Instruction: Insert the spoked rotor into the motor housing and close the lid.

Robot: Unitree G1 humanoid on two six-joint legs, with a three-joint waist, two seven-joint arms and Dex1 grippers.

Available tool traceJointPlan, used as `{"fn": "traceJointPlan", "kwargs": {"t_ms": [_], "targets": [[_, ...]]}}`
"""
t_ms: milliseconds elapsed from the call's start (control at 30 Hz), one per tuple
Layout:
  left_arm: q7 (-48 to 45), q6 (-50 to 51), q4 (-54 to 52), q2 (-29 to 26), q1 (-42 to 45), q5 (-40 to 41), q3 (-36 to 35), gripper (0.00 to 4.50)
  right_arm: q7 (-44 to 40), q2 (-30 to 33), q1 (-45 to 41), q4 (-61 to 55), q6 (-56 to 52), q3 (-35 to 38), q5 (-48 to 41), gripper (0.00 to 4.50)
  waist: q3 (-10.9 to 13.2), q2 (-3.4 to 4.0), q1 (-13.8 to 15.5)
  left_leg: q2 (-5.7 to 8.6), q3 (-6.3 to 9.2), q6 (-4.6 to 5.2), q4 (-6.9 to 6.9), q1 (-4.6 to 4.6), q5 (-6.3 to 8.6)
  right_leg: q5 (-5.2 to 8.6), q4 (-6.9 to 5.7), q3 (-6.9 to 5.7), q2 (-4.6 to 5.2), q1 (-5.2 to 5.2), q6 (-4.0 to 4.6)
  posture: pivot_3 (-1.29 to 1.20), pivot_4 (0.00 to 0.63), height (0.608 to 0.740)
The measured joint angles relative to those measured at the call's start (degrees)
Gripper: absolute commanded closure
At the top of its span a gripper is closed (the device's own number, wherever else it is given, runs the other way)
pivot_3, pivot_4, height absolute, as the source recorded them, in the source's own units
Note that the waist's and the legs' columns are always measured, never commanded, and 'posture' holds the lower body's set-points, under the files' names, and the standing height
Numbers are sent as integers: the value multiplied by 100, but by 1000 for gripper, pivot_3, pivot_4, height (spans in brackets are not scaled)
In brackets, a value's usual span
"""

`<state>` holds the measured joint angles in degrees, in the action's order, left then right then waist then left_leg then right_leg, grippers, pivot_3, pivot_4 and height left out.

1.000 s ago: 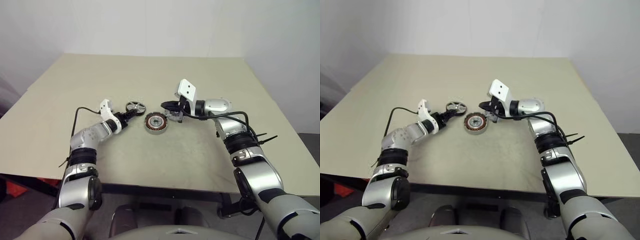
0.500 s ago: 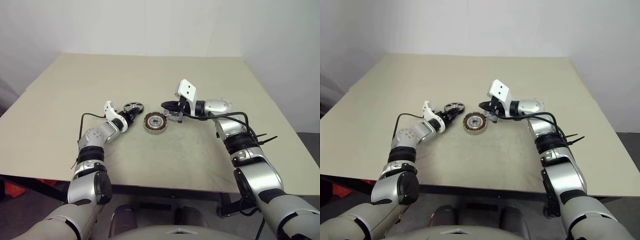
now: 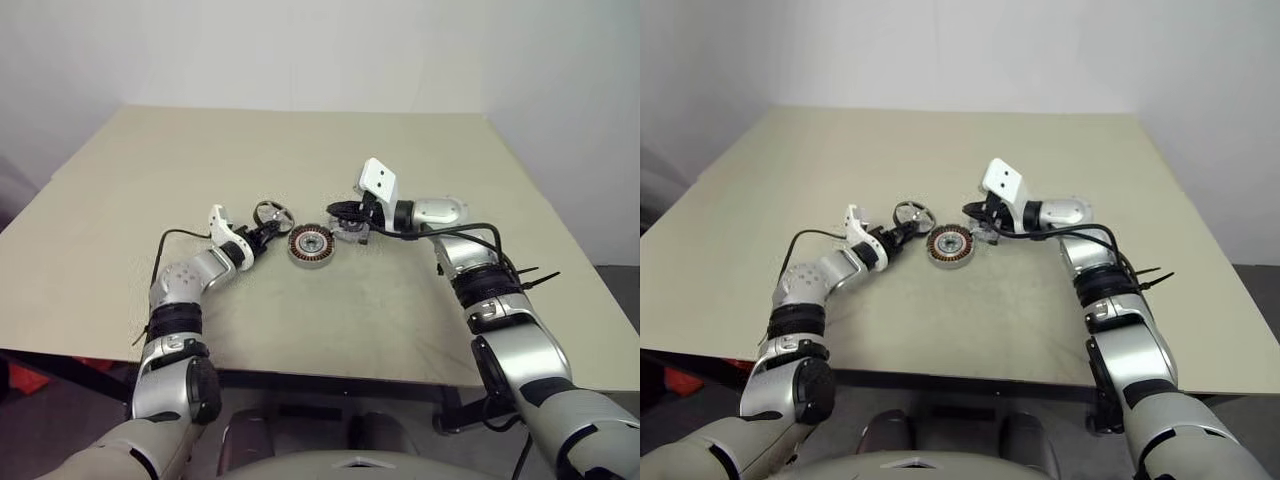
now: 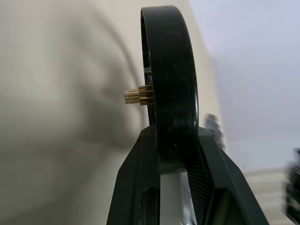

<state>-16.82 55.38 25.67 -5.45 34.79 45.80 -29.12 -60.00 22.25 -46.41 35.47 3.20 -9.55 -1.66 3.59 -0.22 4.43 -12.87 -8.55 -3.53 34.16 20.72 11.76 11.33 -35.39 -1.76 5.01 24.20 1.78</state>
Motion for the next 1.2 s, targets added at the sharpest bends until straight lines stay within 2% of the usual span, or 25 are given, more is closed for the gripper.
{"fn": "traceJointPlan", "kwargs": {"t_ms": [367, 467, 633, 1200], "targets": [[281, 925, -1043, 198, -275, 1158, -264, 3832, -117, 870, 232, 47, 10, 0, 212, 4500, 2, -3, 9, 1, 0, 1, 3, 18, 0, 0, -1, 1, 0, 0, 0, 0, 0, 740], [341, 1401, -1075, 326, -243, 1371, -72, 3832, -119, 941, 267, 46, 12, 0, 246, 4500, 2, -3, 12, 1, -1, 1, 4, 19, 0, 0, -1, 2, 0, 0, 0, 0, 0, 740], [407, 1726, -752, 518, -130, 1396, 214, 3832, -117, 906, 379, -41, 6, 0, 244, 4500, 3, -4, -5, 1, -1, 3, 4, 20, 0, 0, -1, 2, -2, 0, 0, 0, 0, 740], [424, 1633, -470, 403, -162, 1185, 301, 3832, 15, 902, 429, -44, 39, 0, 244, 4500, 3, -4, -4, 2, -1, 10, 7, 21, 1, 0, -1, 1, 0, 0, 0, 0, 0, 740]]}}
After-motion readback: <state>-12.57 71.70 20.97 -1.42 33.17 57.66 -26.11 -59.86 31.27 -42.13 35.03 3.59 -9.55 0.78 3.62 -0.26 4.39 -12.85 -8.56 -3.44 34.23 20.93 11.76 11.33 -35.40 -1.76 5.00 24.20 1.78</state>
